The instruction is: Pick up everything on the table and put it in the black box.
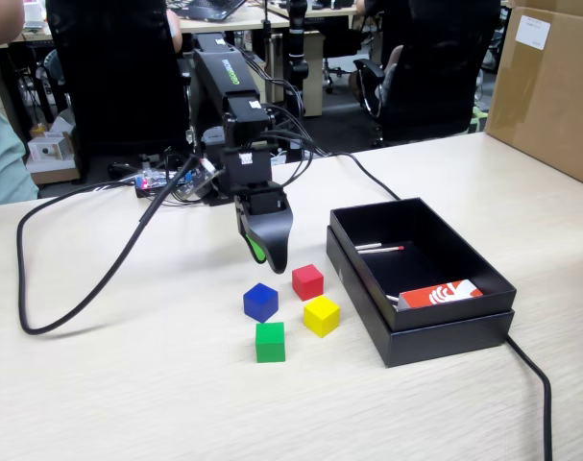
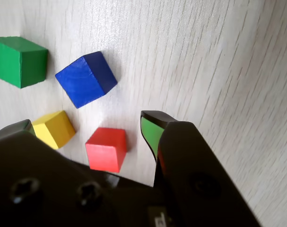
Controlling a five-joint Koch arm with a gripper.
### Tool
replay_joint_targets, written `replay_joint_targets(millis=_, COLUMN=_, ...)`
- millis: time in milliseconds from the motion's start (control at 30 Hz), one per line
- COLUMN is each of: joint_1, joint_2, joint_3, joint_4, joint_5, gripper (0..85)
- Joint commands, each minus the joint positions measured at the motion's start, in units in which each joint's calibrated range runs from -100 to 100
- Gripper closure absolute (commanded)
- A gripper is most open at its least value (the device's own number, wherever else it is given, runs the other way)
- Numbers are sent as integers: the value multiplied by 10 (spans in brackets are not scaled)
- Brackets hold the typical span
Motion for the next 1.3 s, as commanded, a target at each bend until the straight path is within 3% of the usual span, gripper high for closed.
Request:
replay_joint_targets(millis=0, joint_1=-7, joint_2=29, joint_3=65, joint_4=-19, joint_5=-6, gripper=407)
replay_joint_targets(millis=367, joint_1=-21, joint_2=152, joint_3=139, joint_4=-20, joint_5=-13, gripper=412)
replay_joint_targets(millis=467, joint_1=-23, joint_2=186, joint_3=166, joint_4=-32, joint_5=-14, gripper=503)
replay_joint_targets(millis=633, joint_1=-27, joint_2=206, joint_3=201, joint_4=-33, joint_5=-14, gripper=757)
replay_joint_targets(millis=700, joint_1=-28, joint_2=200, joint_3=203, joint_4=-33, joint_5=-13, gripper=810)
replay_joint_targets(millis=933, joint_1=-9, joint_2=39, joint_3=222, joint_4=-117, joint_5=0, gripper=810)
replay_joint_targets(millis=1067, joint_1=47, joint_2=-77, joint_3=293, joint_4=-172, joint_5=24, gripper=810)
replay_joint_targets(millis=1267, joint_1=113, joint_2=-35, joint_3=426, joint_4=-175, joint_5=56, gripper=809)
